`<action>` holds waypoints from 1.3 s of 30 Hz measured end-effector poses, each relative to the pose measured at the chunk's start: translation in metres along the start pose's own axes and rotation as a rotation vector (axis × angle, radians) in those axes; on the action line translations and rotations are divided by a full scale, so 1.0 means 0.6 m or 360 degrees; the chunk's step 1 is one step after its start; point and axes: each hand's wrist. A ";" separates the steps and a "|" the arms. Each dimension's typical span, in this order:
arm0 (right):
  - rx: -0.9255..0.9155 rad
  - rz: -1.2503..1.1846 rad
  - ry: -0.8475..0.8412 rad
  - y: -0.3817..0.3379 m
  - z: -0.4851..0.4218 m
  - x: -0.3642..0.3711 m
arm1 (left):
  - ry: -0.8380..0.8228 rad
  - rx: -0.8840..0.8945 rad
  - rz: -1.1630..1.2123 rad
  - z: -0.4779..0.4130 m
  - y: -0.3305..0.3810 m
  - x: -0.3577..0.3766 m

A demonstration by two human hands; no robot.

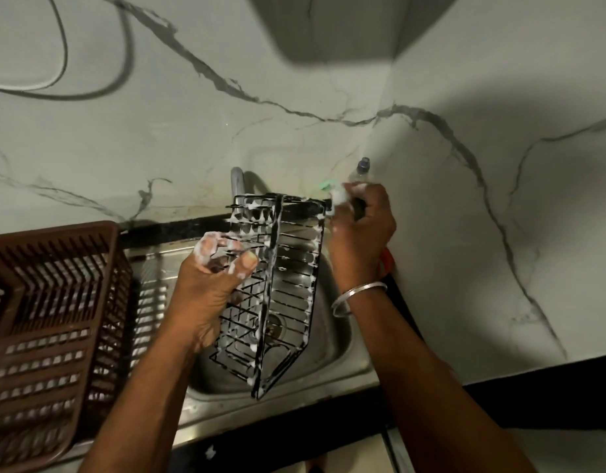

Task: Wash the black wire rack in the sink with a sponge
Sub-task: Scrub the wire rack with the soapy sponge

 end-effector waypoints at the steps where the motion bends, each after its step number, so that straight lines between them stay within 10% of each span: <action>1: 0.0199 -0.0074 0.0056 0.000 0.001 0.002 | -0.0024 0.0003 -0.0022 0.003 0.003 0.004; 26: 0.0180 -0.0473 -0.0376 -0.019 0.066 0.016 | 0.0052 0.0013 -0.0240 -0.004 -0.016 0.012; 36: -0.0167 0.0094 -0.0985 0.054 0.061 -0.048 | 0.0114 -0.0062 -0.0283 -0.002 -0.052 0.023; 39: -0.0042 0.0084 -0.0765 0.075 0.067 -0.062 | 0.0110 -0.0046 -0.0355 -0.010 -0.067 0.023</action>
Point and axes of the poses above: each hand's wrist, its own z-axis away from the middle knuckle, its own x-axis out of the palm, y = z × x, and after that the axes turned 13 degrees about x, right-handed
